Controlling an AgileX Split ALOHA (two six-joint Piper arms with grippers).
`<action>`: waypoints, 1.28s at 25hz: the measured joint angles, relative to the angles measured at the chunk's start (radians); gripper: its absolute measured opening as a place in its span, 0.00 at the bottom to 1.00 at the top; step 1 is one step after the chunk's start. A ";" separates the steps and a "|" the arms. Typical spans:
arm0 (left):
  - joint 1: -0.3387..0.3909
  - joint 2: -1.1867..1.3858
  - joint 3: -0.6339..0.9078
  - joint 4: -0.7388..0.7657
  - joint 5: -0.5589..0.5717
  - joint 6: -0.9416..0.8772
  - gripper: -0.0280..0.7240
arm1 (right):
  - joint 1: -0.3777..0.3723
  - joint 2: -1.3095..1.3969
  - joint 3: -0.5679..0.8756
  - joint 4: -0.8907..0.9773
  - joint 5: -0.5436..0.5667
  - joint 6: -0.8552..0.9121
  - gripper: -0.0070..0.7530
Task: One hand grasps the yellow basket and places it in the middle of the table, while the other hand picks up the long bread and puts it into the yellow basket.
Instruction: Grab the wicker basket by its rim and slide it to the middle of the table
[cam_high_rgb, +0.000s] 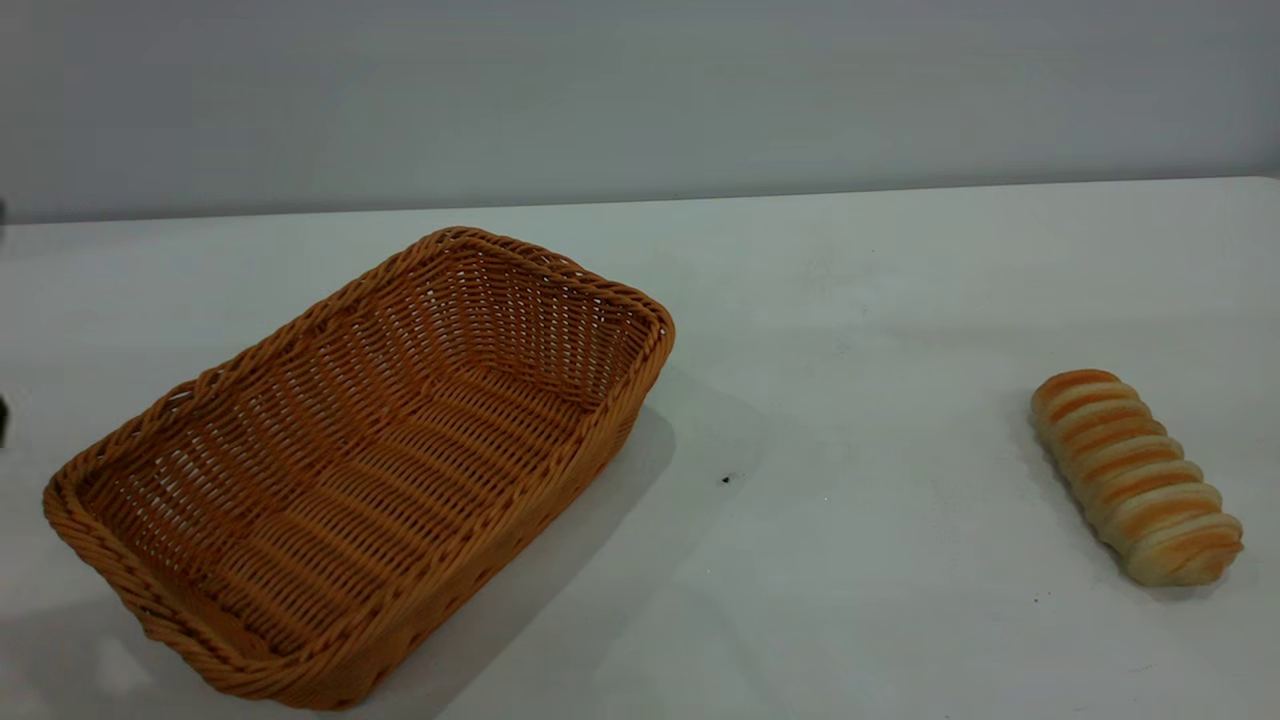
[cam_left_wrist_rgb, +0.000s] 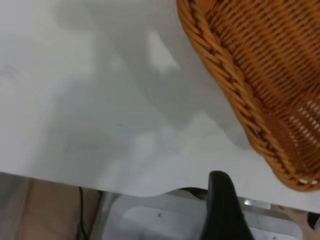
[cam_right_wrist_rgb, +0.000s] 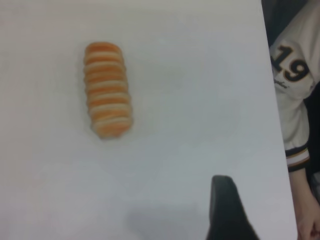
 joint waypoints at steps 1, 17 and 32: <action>0.001 0.023 -0.004 0.000 0.000 -0.029 0.72 | 0.000 0.000 0.000 0.003 -0.002 0.001 0.64; 0.001 0.357 -0.018 -0.021 -0.239 -0.236 0.72 | 0.000 0.000 0.000 0.074 -0.029 0.003 0.64; 0.001 0.490 -0.096 -0.038 -0.241 -0.238 0.72 | 0.000 0.000 0.000 0.085 -0.058 0.000 0.64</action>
